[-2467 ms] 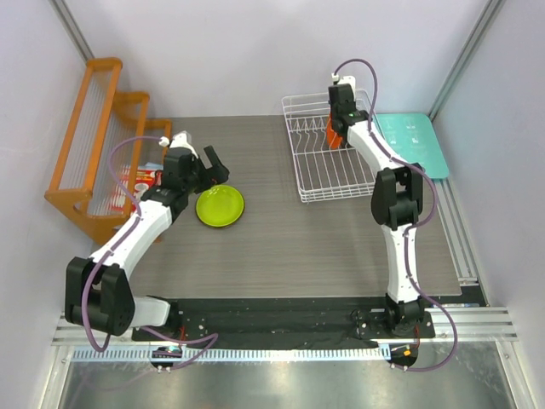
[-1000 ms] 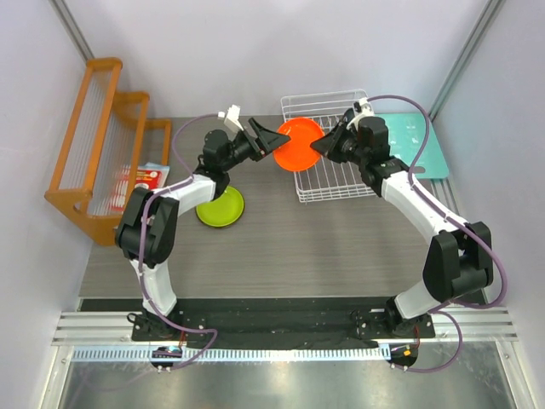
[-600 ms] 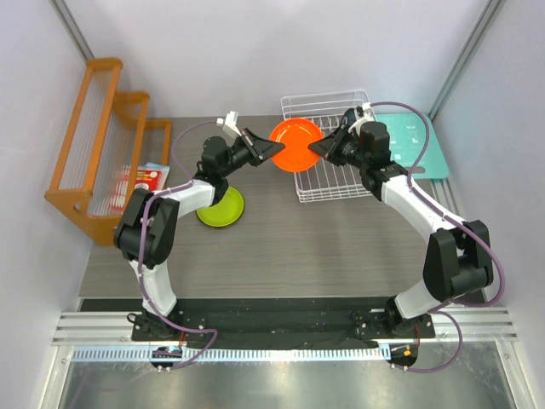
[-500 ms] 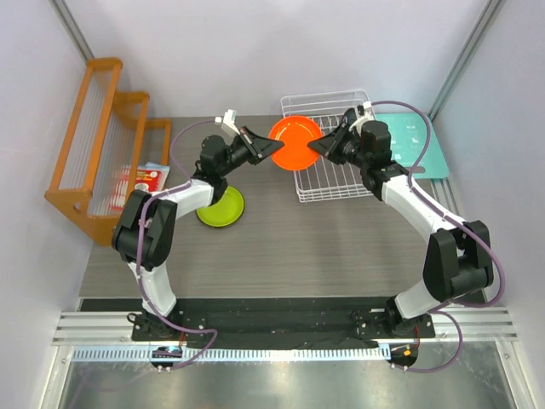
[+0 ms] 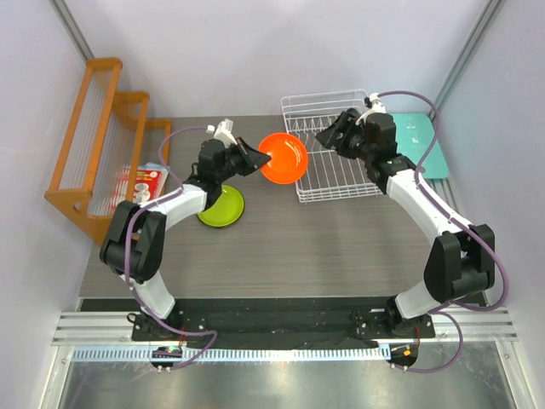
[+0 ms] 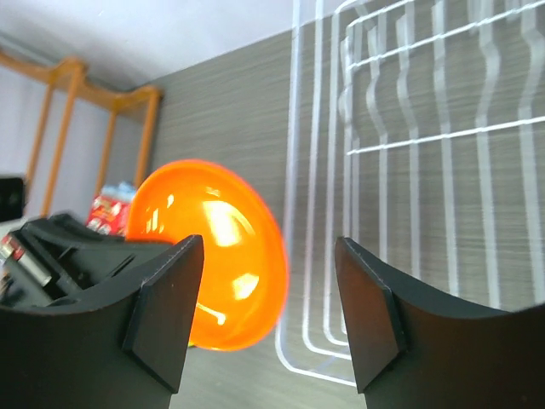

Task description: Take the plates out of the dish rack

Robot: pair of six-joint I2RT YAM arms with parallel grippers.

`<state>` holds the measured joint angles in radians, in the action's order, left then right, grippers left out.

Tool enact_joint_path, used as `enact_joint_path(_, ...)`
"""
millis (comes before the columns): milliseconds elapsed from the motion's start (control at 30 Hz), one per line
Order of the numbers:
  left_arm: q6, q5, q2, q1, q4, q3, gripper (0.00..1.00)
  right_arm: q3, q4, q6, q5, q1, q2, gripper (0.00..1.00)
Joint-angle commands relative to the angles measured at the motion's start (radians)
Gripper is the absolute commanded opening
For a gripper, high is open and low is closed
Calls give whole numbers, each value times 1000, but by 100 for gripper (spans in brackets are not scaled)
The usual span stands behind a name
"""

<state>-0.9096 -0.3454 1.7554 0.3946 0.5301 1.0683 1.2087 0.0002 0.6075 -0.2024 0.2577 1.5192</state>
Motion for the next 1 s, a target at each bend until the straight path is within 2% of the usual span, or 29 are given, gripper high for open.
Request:
enact_joint_path(0,132,114,-138,-48,-139,-53,0,63,-57,-103,90,-29,-59,69)
enact_joint_path(100,126,152,-210,-95,-180,-120,0,69,-68,-115,93,-43,-54,69)
enact_joint_path(333,232,338,-355,-141,-373,-212,0,81,-88,-132,92,-48,-19,69)
enact_joint_path(400,233,338,-375,-151,-368,-243,0,81,-88,-141,100,-48,-14,69)
enact_joint_path(633,222,508,-416,-160,-427,-333,0,132,-124,-175,121,-54,32,69)
enact_joint_path(967,232,537,-409,-174,-432,-395,1,127,-124,-173,112,-54,64,69)
